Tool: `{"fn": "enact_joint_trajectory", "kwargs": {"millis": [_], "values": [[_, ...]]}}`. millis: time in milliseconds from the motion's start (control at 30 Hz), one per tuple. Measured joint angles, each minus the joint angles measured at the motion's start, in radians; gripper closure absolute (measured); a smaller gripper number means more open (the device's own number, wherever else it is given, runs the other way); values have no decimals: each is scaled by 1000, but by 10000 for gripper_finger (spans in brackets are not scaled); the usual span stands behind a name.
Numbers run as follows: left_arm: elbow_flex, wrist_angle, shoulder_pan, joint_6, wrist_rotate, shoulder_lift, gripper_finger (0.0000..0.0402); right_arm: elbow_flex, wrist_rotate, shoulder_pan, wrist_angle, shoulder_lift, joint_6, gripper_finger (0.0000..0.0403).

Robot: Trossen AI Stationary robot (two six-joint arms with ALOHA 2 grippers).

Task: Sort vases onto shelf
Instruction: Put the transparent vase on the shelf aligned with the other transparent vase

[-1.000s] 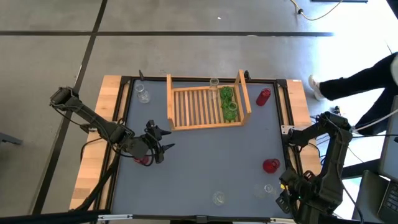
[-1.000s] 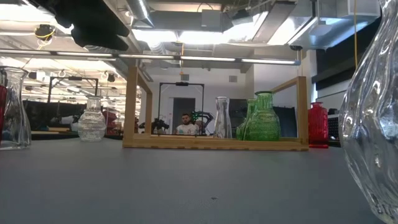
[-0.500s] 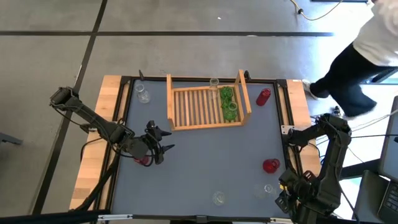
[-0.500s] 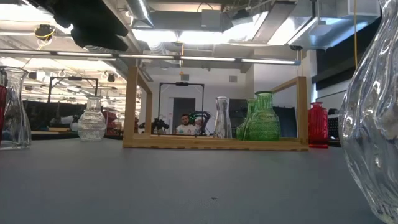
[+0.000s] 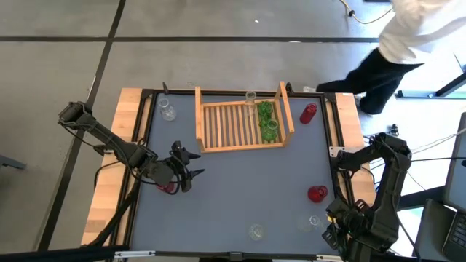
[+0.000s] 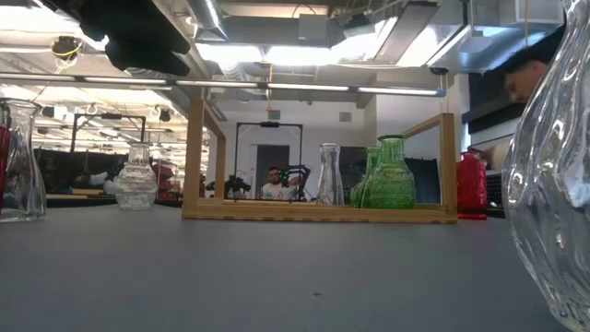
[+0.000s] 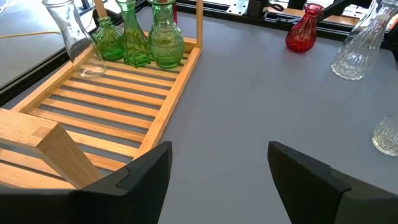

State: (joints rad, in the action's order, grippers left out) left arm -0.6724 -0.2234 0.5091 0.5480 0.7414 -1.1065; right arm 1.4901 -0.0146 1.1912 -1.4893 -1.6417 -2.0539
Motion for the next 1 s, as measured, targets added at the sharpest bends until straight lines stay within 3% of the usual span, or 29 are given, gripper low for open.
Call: {"fn": "enact_joint_trajectory", "kwargs": {"millis": [400,867,1000], "values": [[0,0,0,0,0,0,143,20,65,0,118,20,-13,143],[0,0,9,0,0,0,143,-117,-46,-15,190,21,6,144],[0,0,9,0,0,0,143,-133,-38,-14,205,21,23,167]]}}
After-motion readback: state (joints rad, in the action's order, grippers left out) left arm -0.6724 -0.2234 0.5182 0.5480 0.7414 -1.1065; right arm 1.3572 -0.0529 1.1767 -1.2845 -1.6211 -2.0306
